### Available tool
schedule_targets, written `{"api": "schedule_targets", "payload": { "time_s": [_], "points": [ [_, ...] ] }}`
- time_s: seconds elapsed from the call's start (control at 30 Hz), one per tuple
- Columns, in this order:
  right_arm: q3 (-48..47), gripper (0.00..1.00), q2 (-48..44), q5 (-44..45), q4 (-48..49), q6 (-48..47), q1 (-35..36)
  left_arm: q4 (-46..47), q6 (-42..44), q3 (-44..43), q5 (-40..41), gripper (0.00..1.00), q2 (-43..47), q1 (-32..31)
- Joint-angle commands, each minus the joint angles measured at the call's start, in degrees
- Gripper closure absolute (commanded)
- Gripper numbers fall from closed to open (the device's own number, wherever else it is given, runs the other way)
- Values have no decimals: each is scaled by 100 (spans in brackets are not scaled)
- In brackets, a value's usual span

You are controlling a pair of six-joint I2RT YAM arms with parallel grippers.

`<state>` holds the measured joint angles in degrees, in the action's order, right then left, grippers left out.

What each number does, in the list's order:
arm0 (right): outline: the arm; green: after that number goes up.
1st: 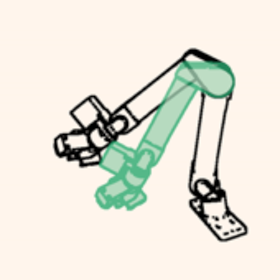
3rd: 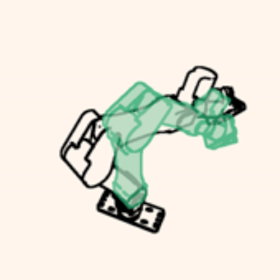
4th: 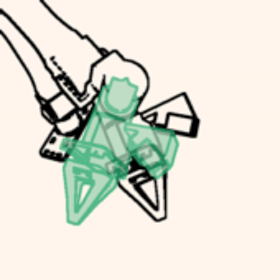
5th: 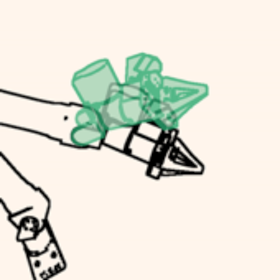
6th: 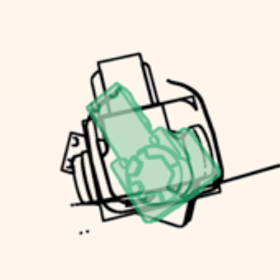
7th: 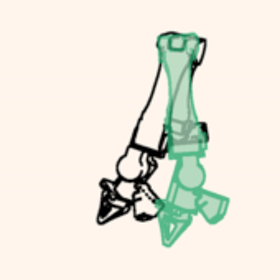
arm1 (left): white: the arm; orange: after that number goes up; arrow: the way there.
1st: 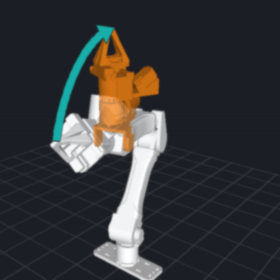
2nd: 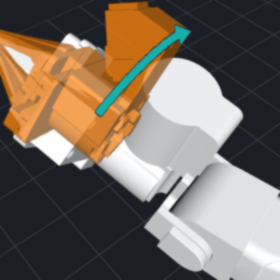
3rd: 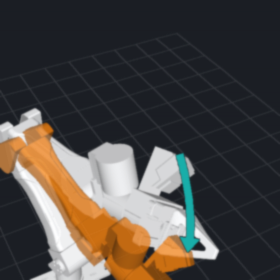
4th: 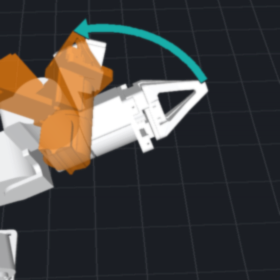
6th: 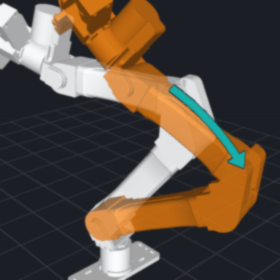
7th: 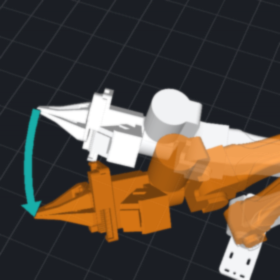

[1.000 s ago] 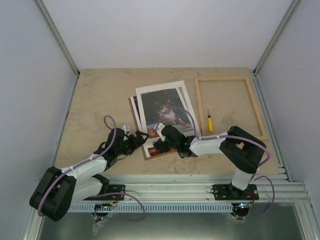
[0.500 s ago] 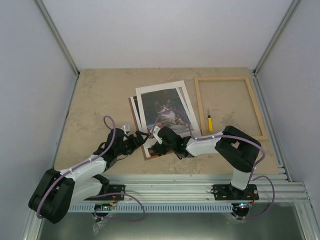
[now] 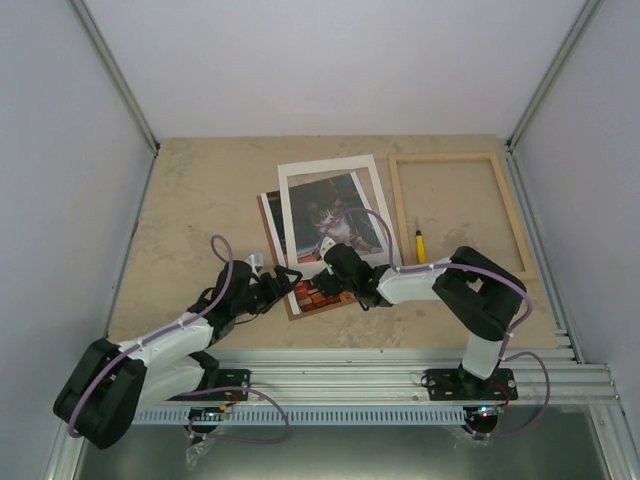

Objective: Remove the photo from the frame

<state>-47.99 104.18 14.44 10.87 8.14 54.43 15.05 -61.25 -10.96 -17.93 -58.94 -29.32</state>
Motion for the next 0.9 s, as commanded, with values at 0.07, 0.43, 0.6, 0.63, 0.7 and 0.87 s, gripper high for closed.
{"api": "schedule_targets", "payload": {
  "time_s": [0.07,0.43,0.6,0.63,0.7,0.87],
  "points": [
    [204,10,-138,91,-131,155,-20,138,-336,157,-23,2,126,-232],
    [703,10,-1104,-22,217,187,-21,106,-673,354,29,3,276,-480],
    [773,10,-1255,-20,241,186,-21,161,-706,345,35,3,209,-487],
    [773,10,-1258,-22,236,193,-21,172,-712,355,28,3,189,-496],
    [773,10,-1268,-39,240,204,-18,250,-749,387,5,3,148,-500],
    [791,10,-1284,-39,268,212,-21,457,-778,402,-62,3,-58,-535]
  ]
}}
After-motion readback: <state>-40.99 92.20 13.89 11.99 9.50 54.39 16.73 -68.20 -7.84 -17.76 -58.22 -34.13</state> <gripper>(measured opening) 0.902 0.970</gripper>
